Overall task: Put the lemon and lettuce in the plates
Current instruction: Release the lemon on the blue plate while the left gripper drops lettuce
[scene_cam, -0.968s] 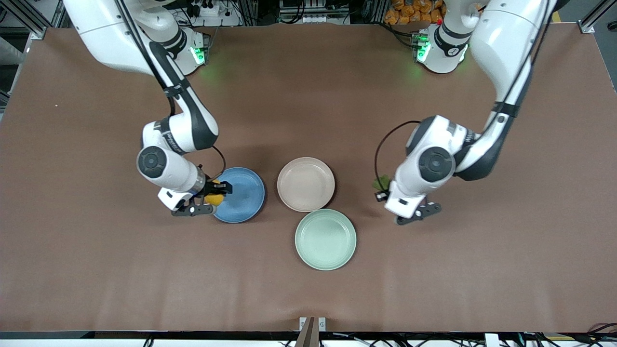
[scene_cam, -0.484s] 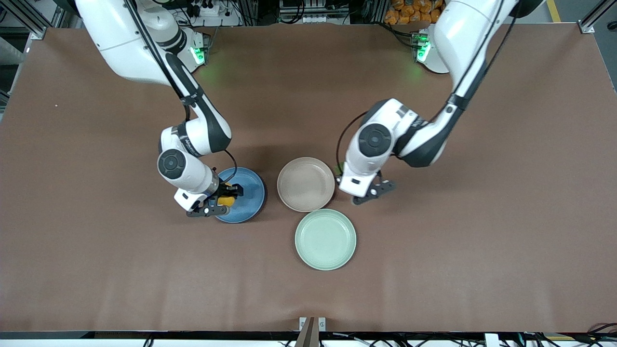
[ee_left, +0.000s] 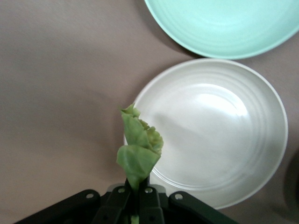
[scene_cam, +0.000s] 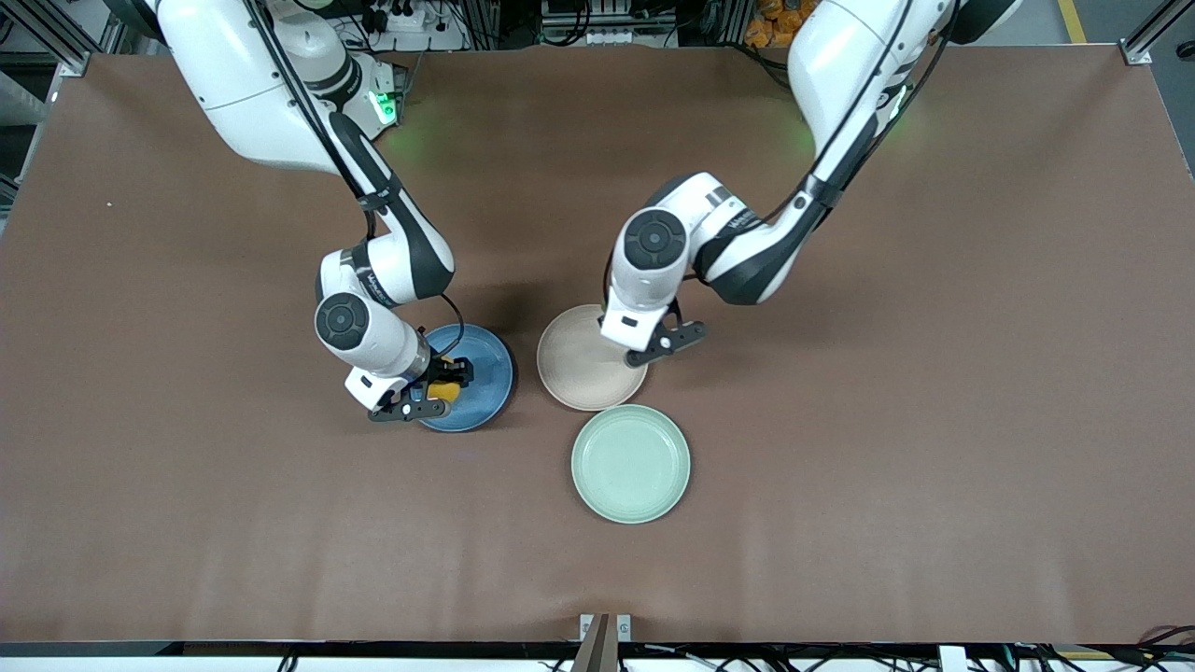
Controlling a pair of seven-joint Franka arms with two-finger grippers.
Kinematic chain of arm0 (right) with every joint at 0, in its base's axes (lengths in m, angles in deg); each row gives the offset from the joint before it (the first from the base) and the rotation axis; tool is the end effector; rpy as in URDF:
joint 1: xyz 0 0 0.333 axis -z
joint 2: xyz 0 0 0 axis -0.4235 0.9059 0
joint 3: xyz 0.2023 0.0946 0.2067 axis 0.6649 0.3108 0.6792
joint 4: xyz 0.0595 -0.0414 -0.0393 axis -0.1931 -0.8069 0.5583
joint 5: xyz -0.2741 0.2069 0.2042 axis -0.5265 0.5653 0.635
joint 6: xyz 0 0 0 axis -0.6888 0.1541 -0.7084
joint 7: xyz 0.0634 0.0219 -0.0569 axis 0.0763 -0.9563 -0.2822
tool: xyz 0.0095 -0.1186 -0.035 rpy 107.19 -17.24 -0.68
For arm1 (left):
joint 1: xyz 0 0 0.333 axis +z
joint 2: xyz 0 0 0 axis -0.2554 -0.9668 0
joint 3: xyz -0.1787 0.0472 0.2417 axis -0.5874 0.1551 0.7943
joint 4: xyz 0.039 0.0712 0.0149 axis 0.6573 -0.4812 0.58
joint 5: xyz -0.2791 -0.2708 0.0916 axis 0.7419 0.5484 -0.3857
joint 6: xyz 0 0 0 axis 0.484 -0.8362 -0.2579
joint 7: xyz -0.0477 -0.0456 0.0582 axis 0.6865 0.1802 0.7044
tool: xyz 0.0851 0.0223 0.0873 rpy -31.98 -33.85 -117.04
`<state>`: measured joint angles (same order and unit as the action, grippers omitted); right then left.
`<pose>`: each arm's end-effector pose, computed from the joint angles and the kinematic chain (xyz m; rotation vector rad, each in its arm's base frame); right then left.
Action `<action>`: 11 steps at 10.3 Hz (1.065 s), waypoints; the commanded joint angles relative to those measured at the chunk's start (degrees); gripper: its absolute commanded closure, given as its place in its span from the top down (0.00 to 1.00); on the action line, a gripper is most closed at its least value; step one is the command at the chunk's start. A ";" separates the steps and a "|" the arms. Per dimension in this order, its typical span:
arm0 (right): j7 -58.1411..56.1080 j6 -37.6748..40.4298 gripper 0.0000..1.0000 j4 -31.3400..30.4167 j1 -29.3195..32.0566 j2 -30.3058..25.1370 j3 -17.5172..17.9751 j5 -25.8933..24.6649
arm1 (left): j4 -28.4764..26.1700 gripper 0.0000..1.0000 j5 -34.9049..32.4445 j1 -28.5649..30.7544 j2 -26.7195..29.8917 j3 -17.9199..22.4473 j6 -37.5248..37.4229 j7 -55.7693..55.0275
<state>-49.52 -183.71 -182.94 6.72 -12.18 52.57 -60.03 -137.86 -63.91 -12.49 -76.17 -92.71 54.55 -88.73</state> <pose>0.5892 0.2308 0.1500 -3.0359 -0.1108 0.0377 0.5021 -0.4879 0.2387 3.0329 0.6296 -0.1269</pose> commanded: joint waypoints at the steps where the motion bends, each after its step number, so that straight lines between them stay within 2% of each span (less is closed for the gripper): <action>1: 1.07 0.26 1.00 1.47 -0.47 0.39 -0.23 -0.01 | 1.49 0.14 -0.41 -2.32 -1.32 0.67 3.24 -1.12; 2: 1.15 1.22 1.00 2.26 -0.39 0.04 -0.23 -0.01 | 1.49 0.20 -0.67 -2.59 -1.32 1.02 3.34 -1.90; 3: 1.15 3.75 1.00 3.57 -0.04 -0.05 -0.32 -0.01 | 1.57 0.42 -0.67 -2.51 -1.32 1.11 3.34 -2.52; 4: 1.24 8.21 1.00 5.93 0.14 -0.06 -0.41 -0.01 | 1.66 0.99 -1.72 -2.60 -1.24 1.29 3.34 -2.09; 7: 1.24 22.54 1.00 15.15 0.67 -0.06 -1.46 -0.18 | 1.75 1.00 -6.03 -1.73 -0.10 1.73 2.81 -2.26; 8: 1.07 25.98 1.00 17.54 0.67 -0.14 -2.16 -0.53 | 1.75 1.00 -6.12 -1.46 0.87 3.38 2.81 -2.09; 11: 0.45 38.10 1.00 26.32 1.20 -0.41 -3.75 -6.32 | 1.84 1.00 -6.03 -1.02 1.23 7.69 2.81 5.62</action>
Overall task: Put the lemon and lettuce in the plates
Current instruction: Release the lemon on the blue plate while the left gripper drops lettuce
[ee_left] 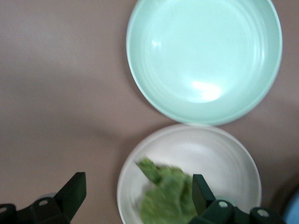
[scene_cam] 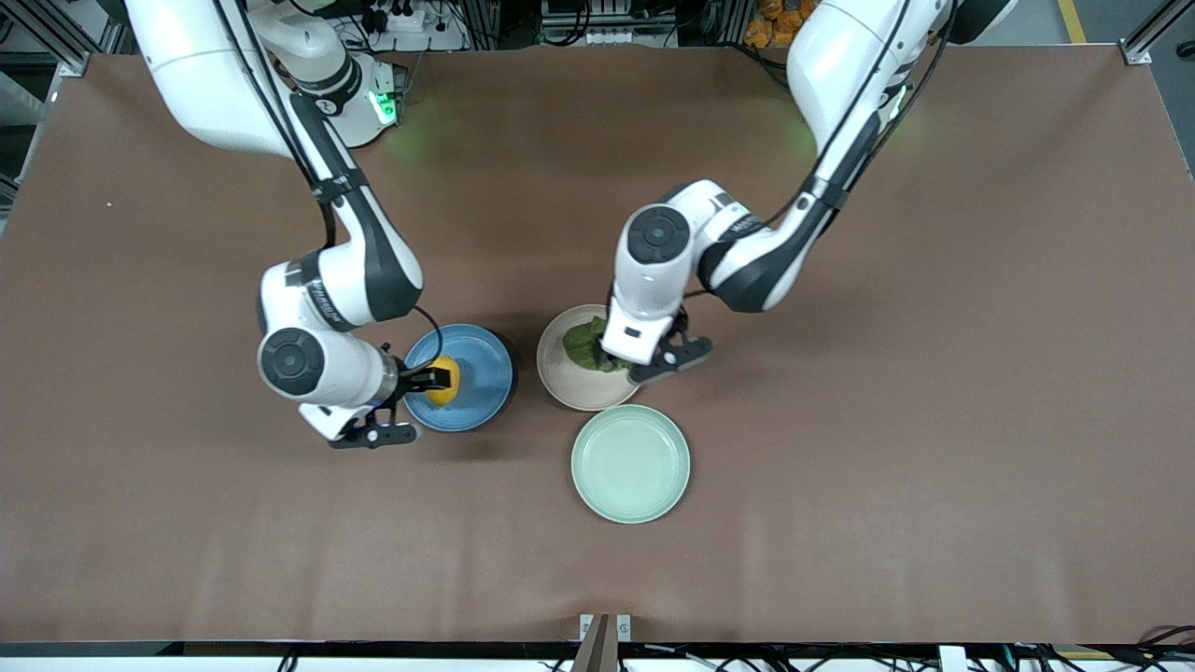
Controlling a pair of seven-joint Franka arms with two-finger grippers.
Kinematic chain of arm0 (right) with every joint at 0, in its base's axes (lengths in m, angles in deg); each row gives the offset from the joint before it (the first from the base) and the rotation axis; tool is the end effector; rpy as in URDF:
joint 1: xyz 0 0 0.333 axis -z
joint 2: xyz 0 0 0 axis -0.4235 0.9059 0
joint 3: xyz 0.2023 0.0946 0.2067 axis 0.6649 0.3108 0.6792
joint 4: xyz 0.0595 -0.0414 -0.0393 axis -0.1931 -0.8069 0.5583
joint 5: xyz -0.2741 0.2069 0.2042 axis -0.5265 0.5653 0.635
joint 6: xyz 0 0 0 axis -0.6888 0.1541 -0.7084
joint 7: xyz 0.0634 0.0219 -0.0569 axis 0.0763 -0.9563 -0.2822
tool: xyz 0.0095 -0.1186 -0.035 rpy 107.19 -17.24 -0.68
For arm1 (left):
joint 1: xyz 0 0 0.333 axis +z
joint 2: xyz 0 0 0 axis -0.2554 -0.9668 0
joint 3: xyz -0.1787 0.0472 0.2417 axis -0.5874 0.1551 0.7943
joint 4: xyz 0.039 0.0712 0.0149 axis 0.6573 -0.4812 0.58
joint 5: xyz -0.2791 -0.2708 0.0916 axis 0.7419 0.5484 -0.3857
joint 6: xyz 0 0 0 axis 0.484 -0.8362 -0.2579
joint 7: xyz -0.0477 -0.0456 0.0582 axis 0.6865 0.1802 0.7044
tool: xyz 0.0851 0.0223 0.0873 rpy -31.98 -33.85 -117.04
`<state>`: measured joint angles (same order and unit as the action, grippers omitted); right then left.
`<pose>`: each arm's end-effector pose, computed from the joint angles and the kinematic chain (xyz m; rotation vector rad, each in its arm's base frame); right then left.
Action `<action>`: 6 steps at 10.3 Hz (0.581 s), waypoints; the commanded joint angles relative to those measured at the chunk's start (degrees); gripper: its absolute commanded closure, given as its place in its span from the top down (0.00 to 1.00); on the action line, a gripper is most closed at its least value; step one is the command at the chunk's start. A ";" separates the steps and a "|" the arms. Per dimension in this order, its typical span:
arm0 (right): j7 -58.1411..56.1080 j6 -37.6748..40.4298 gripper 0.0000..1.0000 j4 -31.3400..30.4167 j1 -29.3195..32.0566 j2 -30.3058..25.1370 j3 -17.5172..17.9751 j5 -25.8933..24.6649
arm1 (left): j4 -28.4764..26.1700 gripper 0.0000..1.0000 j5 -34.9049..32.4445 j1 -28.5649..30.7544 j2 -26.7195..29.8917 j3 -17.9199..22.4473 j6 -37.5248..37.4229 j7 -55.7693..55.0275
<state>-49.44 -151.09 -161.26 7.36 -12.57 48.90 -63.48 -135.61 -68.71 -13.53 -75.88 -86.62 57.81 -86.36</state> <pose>0.6514 0.2070 0.2696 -3.1174 -0.1240 0.2913 0.5538 -0.4558 0.2537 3.0419 0.6018 0.1206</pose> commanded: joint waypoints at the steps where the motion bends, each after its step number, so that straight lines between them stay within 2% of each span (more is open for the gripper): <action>1: 0.37 9.35 1.00 7.54 1.08 -0.02 -0.17 -3.93 | -0.41 1.00 -1.41 0.98 1.73 2.14 -0.53 5.63; 3: 0.28 12.02 1.00 10.99 3.45 -0.98 -0.08 -3.76 | -0.41 1.00 -1.33 3.18 3.22 2.50 -0.53 11.16; 6: -1.02 14.04 1.00 11.00 6.35 -4.75 -0.08 -3.67 | -0.24 1.00 -1.24 5.81 3.40 2.50 -0.53 20.73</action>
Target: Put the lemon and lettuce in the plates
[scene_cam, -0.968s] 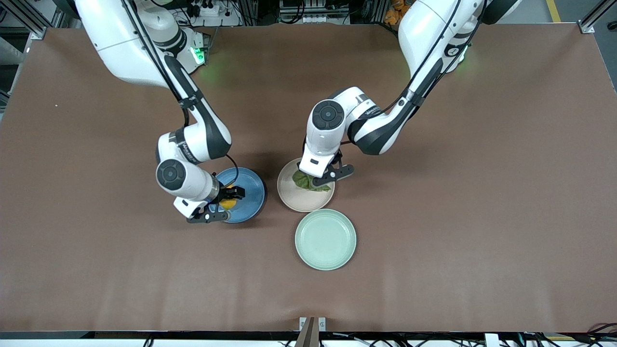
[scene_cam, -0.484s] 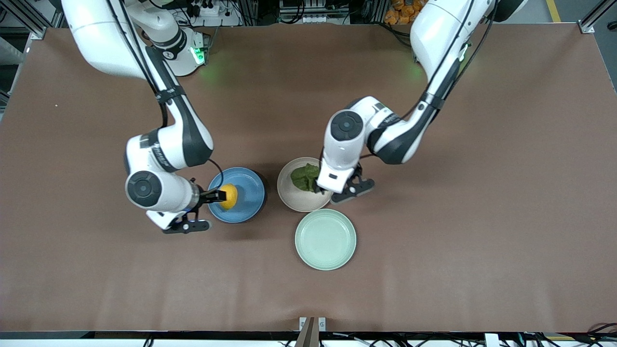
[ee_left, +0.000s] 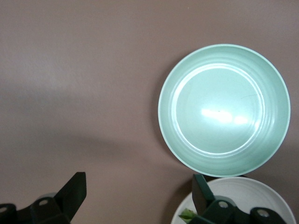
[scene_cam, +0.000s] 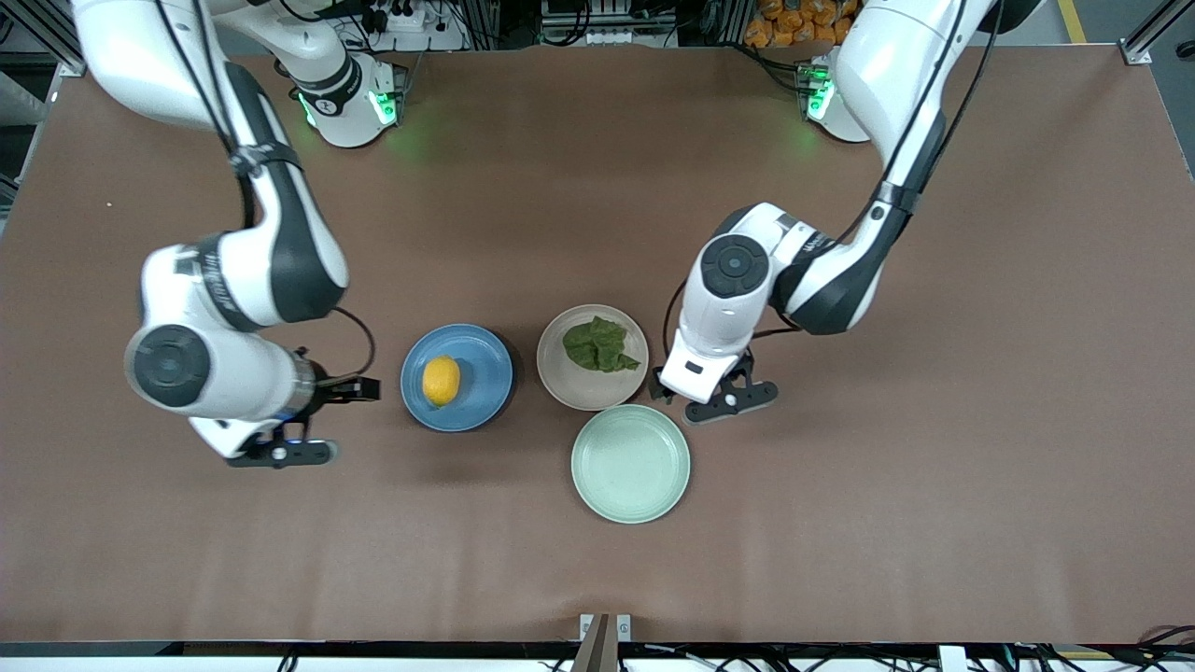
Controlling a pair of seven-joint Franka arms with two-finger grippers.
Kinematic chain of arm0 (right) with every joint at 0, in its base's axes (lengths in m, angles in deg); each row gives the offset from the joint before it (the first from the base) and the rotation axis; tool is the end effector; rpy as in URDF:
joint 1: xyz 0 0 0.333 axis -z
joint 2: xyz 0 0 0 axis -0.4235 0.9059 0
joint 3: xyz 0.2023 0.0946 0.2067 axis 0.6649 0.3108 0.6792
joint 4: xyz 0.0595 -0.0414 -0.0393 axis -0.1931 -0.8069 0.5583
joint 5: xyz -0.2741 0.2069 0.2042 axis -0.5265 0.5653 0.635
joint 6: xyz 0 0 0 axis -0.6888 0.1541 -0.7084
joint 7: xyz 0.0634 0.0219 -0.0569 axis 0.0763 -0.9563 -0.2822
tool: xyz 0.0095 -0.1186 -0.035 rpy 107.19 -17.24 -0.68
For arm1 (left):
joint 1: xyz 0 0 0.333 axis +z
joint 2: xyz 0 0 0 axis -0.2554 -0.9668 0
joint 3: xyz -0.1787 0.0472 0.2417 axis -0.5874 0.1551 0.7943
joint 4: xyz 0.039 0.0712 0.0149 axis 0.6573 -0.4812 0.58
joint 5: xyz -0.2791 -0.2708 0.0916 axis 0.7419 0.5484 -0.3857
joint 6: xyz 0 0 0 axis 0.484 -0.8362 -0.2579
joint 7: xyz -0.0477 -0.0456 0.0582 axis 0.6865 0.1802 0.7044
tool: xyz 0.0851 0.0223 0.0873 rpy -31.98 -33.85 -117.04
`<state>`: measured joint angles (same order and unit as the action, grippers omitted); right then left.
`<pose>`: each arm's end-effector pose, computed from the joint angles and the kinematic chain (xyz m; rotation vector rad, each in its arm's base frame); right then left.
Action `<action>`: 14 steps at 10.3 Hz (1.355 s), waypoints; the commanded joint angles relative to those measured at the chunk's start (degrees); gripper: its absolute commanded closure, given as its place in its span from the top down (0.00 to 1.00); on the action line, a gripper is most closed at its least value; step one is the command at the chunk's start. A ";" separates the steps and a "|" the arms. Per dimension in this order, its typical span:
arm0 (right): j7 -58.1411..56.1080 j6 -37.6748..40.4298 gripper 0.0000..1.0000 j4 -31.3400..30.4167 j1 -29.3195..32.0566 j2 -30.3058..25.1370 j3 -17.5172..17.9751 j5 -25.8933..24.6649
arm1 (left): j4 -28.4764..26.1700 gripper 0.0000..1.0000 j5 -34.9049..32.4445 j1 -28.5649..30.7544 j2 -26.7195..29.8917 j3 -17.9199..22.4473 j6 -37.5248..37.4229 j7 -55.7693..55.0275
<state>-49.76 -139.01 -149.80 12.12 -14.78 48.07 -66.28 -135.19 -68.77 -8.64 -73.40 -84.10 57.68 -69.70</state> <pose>0.6840 0.1443 0.3736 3.1065 0.0217 -0.2313 0.6094 -0.3859 0.2842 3.0937 0.3419 0.2173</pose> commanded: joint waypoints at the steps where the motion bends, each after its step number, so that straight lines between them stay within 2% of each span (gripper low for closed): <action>1: -2.63 2.83 1.00 -0.46 2.90 -3.78 0.75 -0.79 | -0.65 1.00 -1.26 1.81 1.01 0.06 -0.49 6.98; 3: -3.79 3.28 1.00 -0.46 4.67 -6.24 0.75 -0.88 | -0.83 1.00 -1.44 5.92 2.75 -0.02 -2.24 15.31; 6: -3.88 4.51 1.00 -0.55 7.65 -11.59 0.75 -0.44 | -0.91 1.00 -1.44 14.45 7.41 -0.02 -10.75 39.89; 7: -3.88 4.69 1.00 -1.42 8.01 -14.31 0.49 -0.44 | -1.00 1.00 -1.35 16.56 8.73 -0.02 -11.65 44.32; 8: -4.23 5.99 1.00 -3.25 7.75 -16.86 -0.82 -0.44 | -1.44 1.00 -0.22 19.80 9.35 -0.72 -11.74 44.19; 9: -6.49 6.53 1.00 -6.66 7.75 -20.19 -1.79 -0.44 | -2.66 1.00 2.23 20.53 10.40 -0.90 -12.01 41.23; 11: -7.13 5.75 1.00 -15.53 7.93 -26.70 -2.24 -0.35 | -8.35 1.00 8.29 23.34 14.96 -0.90 -12.27 38.48; 14: -6.61 4.69 1.00 -19.18 8.01 -30.33 -2.33 -0.18 | -17.33 1.00 9.98 24.58 20.86 -0.90 -12.27 34.89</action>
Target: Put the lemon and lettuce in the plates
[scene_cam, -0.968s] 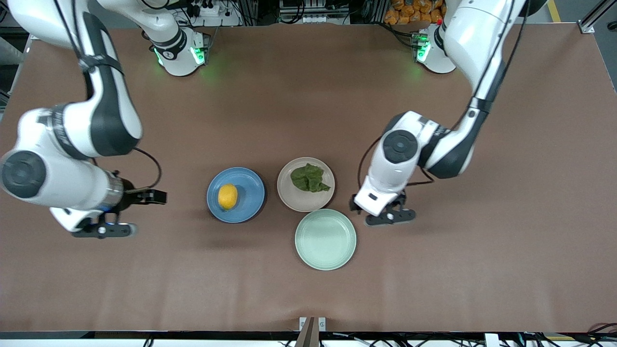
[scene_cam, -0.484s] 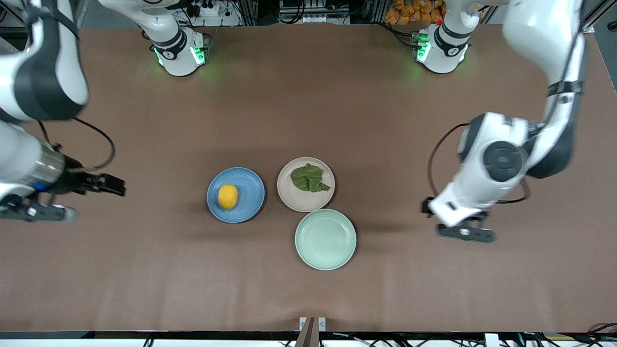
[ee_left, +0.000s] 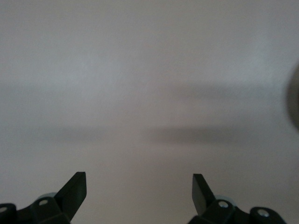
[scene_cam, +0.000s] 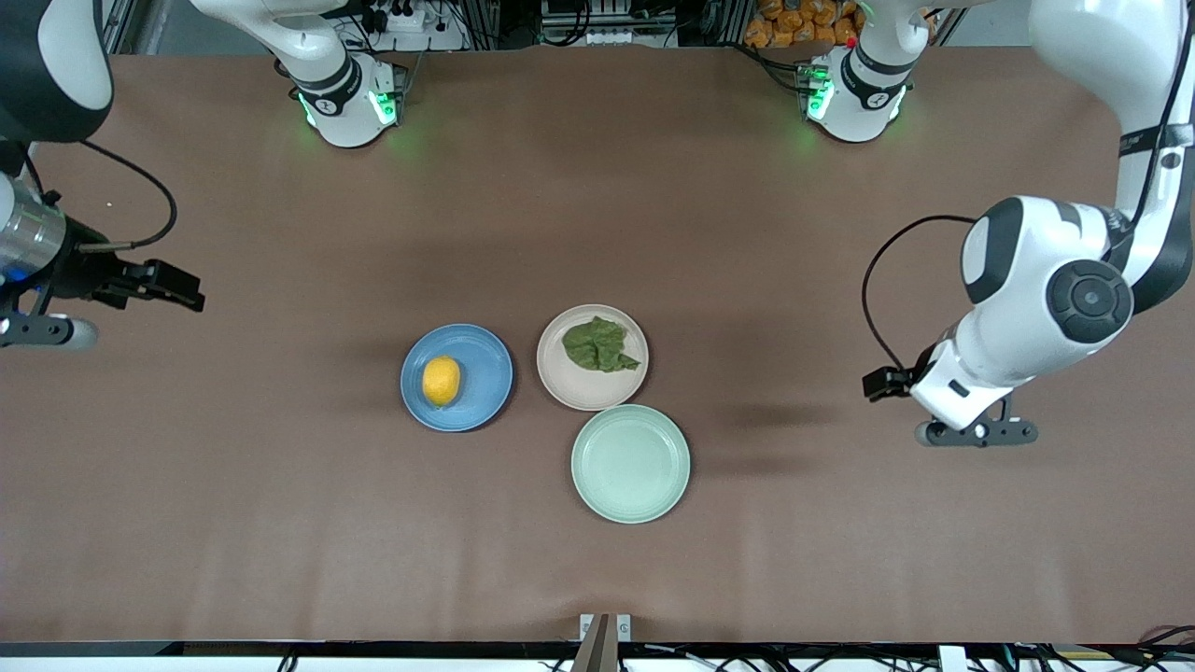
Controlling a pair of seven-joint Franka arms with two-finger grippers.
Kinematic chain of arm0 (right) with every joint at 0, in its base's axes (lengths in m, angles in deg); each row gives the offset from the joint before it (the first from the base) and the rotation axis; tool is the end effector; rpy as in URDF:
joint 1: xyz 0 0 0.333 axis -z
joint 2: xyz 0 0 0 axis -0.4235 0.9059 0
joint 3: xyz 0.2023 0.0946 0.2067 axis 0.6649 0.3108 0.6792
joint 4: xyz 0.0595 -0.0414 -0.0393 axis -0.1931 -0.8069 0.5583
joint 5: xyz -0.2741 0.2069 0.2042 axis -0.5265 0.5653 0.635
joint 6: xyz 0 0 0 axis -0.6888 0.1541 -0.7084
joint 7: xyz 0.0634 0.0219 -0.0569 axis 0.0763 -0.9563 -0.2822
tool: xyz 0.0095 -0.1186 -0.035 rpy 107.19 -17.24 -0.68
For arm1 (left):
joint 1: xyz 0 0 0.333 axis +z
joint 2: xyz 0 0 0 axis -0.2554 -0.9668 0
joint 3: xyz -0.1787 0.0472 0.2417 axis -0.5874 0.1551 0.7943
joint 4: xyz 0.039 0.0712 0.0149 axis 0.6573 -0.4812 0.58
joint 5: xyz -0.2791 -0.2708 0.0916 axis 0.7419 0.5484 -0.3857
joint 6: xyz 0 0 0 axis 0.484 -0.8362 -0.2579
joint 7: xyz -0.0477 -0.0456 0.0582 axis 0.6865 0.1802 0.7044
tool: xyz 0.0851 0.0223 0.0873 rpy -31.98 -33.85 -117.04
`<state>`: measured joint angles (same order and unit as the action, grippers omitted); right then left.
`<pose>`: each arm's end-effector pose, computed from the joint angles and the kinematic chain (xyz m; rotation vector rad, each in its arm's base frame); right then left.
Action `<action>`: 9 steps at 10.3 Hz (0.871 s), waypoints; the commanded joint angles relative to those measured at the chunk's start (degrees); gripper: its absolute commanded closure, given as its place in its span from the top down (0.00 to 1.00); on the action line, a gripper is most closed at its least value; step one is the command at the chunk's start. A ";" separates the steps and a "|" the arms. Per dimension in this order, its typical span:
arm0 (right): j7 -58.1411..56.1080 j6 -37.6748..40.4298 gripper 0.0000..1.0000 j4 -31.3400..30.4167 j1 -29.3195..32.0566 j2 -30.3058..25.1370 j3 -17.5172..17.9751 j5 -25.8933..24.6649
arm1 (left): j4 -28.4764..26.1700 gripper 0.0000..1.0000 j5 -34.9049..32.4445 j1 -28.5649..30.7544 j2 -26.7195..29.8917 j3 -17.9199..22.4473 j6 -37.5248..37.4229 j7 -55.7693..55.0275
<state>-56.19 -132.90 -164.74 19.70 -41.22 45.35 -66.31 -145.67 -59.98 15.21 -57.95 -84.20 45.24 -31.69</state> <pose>0.5915 0.0161 0.5421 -3.1332 0.0842 0.0895 0.6443 -0.1097 0.3605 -3.1310 -0.0592 0.0316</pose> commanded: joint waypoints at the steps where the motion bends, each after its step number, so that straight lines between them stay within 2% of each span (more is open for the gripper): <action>1: -0.08 -0.89 1.00 -4.33 0.52 -4.76 0.39 -0.15 | -8.88 1.00 1.19 0.38 6.64 -1.24 -0.09 -5.31; 3: -0.34 -0.89 1.00 -4.42 0.43 -5.30 0.39 -0.41 | -11.79 1.00 1.10 0.38 8.05 -2.91 -0.79 -7.44; 5: -1.39 -1.06 1.00 -4.07 0.43 -5.30 0.39 -1.81 | -11.89 1.00 0.49 0.38 9.63 -2.91 -5.17 -6.49; 8: -1.93 -0.80 1.00 -2.40 0.70 -5.82 -1.89 -1.47 | -13.02 1.00 0.58 -3.04 13.84 1.47 -9.32 -0.69; 9: -1.93 -0.80 1.00 -2.40 0.70 -6.70 -1.98 -1.64 | -13.38 1.00 1.01 -3.14 14.81 1.57 -9.32 -0.50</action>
<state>-57.43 -133.79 -166.77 19.78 -45.66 43.25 -67.28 -156.42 -59.87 13.49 -46.54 -84.11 36.24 -33.87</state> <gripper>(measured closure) 0.000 0.000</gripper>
